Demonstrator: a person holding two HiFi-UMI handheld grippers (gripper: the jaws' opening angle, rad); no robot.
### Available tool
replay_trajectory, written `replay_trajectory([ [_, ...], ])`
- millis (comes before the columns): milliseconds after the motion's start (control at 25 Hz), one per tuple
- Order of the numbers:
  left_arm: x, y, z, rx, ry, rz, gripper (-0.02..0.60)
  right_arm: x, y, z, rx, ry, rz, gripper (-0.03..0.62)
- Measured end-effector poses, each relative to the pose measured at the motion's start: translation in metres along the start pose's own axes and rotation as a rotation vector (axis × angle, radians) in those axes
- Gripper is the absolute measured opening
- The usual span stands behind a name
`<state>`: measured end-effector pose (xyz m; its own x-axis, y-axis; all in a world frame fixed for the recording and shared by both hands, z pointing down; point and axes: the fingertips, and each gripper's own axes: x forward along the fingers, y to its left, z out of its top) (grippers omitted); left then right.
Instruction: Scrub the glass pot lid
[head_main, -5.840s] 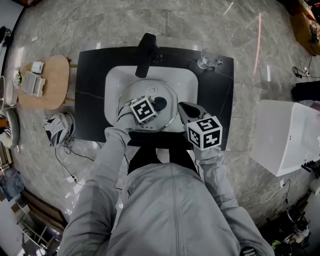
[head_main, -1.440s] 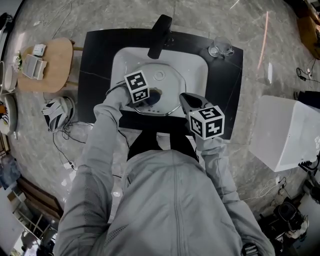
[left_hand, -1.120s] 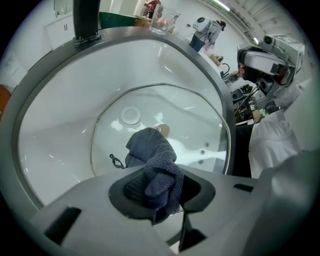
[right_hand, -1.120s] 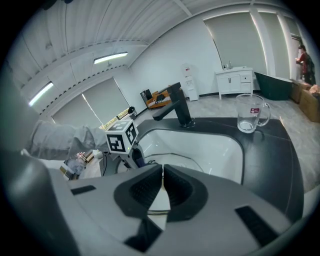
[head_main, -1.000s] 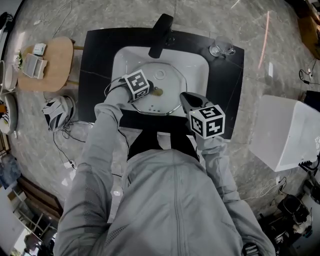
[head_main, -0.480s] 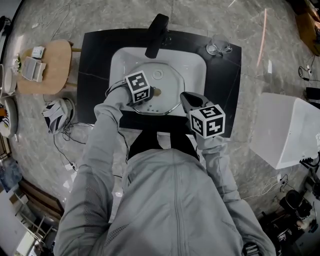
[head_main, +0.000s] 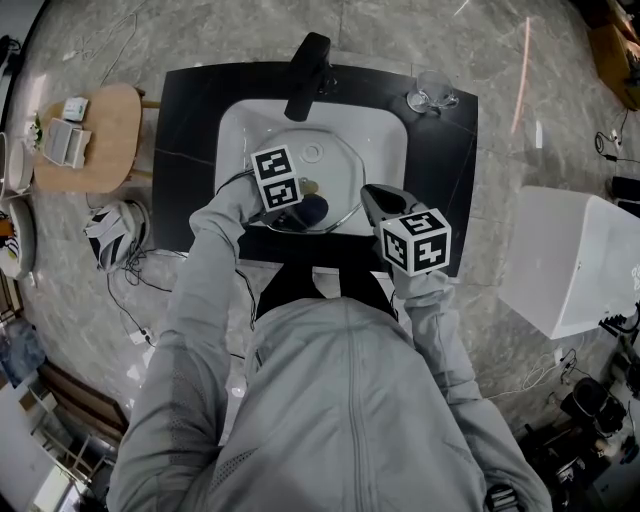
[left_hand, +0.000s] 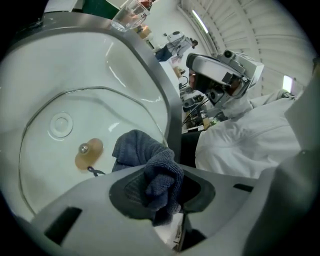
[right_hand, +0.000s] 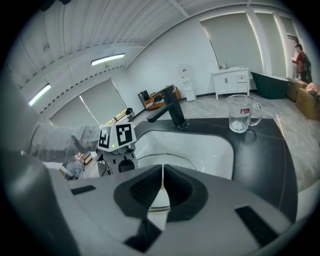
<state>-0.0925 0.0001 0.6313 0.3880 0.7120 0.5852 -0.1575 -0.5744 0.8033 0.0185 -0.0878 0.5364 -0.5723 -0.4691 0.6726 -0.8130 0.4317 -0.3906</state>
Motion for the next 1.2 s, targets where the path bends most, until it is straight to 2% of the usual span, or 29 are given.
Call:
replay_trajectory([
  [360,0.007,-0.028,0.044,0.056,-0.134,-0.161,0.112,-0.003,-0.006,0.001,0.004,0.0,-0.006,0.031],
  [520,-0.002,-0.036,0.064,0.098,-0.228,-0.172,0.111,-0.008,-0.009,0.008,-0.002,-0.015,-0.013,0.031],
  [600,-0.015,-0.042,0.078,0.157,-0.311,-0.15,0.112,-0.011,-0.013,0.012,-0.005,-0.023,-0.023,0.031],
  [680,-0.03,-0.044,0.093,0.248,-0.404,-0.065,0.112,-0.015,-0.017,0.017,-0.007,-0.036,-0.033,0.031],
  [760,-0.047,-0.042,0.105,0.336,-0.479,0.058,0.112,-0.02,-0.02,0.023,-0.012,-0.053,-0.043,0.031],
  [880,-0.065,-0.05,0.116,0.424,-0.562,0.178,0.112,-0.028,-0.023,0.034,-0.022,-0.081,-0.056,0.031],
  [1040,-0.094,-0.068,0.128,0.491,-0.691,0.328,0.112,-0.043,-0.021,0.052,-0.042,-0.127,-0.076,0.031],
  [1200,-0.137,-0.086,0.138,0.496,-0.869,0.498,0.112,-0.058,-0.015,0.075,-0.073,-0.181,-0.094,0.031],
])
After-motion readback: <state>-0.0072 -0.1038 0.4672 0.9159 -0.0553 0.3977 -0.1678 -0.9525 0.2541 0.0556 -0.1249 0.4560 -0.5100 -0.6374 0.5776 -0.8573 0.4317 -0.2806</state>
